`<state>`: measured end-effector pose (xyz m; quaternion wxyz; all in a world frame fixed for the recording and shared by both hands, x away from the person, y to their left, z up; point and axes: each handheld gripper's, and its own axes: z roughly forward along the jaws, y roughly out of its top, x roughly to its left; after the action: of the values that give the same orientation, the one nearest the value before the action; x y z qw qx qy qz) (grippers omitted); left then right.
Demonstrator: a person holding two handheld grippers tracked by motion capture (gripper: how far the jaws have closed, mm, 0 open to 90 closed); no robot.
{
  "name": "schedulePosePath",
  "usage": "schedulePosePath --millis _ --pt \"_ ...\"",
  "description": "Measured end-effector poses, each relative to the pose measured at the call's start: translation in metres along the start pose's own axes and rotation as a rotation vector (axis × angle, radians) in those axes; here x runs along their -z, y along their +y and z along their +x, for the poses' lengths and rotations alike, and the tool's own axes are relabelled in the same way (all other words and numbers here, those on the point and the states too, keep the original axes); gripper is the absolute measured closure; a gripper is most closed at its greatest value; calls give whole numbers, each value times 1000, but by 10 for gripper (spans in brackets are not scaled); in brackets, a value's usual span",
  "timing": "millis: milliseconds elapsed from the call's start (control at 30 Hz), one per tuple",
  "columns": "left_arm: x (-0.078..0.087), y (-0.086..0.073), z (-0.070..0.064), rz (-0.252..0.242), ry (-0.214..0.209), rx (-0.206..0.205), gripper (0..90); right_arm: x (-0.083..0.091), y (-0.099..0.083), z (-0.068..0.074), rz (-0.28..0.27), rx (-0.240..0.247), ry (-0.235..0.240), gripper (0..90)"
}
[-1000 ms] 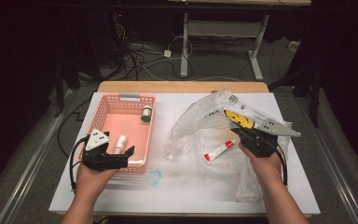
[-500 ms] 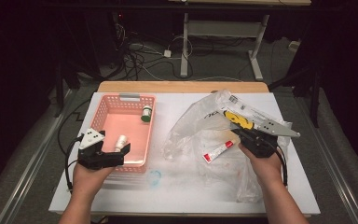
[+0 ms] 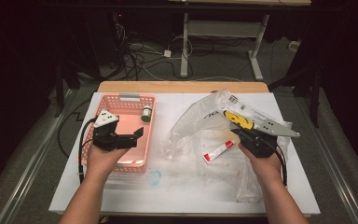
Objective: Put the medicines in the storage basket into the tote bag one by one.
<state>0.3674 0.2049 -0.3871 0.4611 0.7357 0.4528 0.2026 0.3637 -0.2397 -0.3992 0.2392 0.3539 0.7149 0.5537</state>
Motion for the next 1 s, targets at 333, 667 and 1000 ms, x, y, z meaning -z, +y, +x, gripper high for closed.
schedulePosePath --millis 333,667,1000 --pt "-33 16 19 44 4 39 0 0 1 0 -4 4 2 900" --pt "-66 27 33 142 64 32 0 0 1 -1 -5 4 0 900" --pt "-97 34 55 245 111 49 30 1 2 -1 -9 0 0 900"
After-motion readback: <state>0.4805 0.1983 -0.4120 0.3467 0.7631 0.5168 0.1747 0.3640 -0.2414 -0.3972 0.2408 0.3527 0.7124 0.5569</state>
